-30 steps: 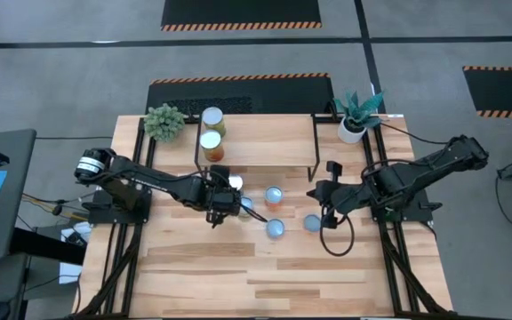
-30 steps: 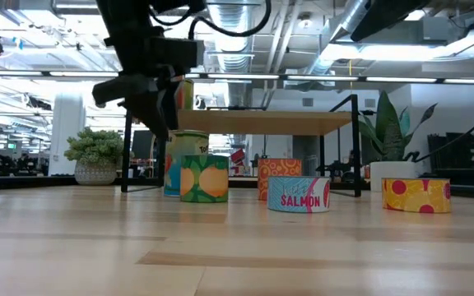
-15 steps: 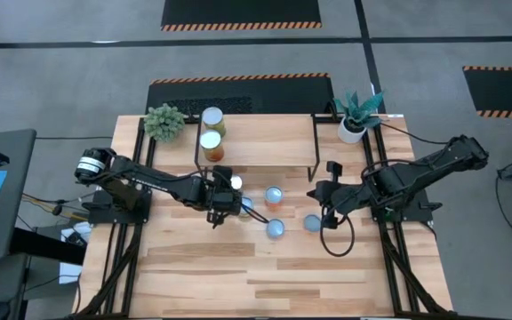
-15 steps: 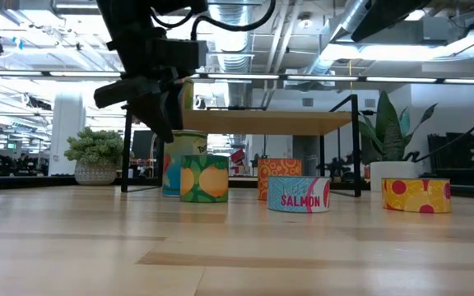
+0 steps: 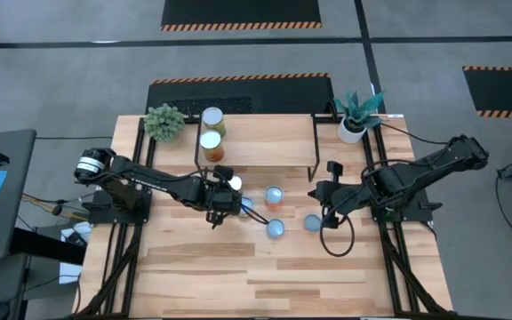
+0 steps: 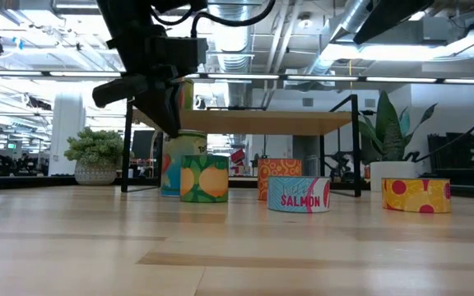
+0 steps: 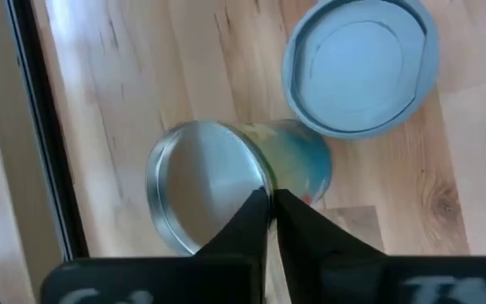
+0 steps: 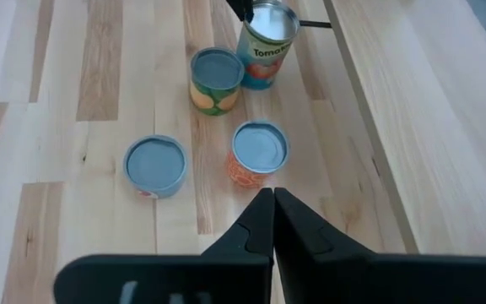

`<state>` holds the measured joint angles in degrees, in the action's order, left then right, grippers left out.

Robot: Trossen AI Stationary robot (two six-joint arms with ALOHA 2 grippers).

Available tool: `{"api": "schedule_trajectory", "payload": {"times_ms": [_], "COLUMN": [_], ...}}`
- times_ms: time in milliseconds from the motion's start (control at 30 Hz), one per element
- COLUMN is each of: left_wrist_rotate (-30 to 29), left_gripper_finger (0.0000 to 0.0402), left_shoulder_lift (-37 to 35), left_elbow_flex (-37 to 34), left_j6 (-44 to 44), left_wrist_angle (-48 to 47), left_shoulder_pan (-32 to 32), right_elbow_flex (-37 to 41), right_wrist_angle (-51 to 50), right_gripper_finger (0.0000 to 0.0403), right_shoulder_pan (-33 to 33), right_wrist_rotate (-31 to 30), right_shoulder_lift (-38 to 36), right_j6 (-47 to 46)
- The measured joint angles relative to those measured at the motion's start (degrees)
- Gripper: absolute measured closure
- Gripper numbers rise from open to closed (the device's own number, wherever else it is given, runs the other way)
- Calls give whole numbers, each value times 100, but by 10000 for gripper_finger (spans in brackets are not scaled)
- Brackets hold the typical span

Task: Pick and place cans onto a shelf
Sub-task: Put the canned tomatoes on the shelf

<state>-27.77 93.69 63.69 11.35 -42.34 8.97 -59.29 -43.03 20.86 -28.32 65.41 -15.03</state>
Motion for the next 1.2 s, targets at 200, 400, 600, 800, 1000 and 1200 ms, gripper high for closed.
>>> {"api": "schedule_trajectory", "payload": {"times_ms": [200,400,600,800,1000,1200], "left_wrist_rotate": [309,635,1456,895,-314,-185], "left_gripper_finger": [400,401,401,401,401,401], "left_shoulder_lift": [12,13,13,11,11,7], "left_elbow_flex": [334,1061,1906,2824,3581,3979], "left_j6": [-199,-716,-1189,-823,398,1332], "left_wrist_angle": [-559,-1450,-2236,-2462,-2418,-2312], "left_shoulder_pan": [109,376,656,853,436,-728], "right_elbow_flex": [0,0,0,0,3,95], "right_wrist_angle": [-2,-3,-46,-46,-72,-116], "right_gripper_finger": [382,376,380,380,375,380], "right_shoulder_pan": [0,0,0,0,4,4], "right_wrist_rotate": [0,0,0,0,2,0], "right_shoulder_lift": [0,0,0,0,53,66], "right_j6": [0,0,0,0,0,-2]}}
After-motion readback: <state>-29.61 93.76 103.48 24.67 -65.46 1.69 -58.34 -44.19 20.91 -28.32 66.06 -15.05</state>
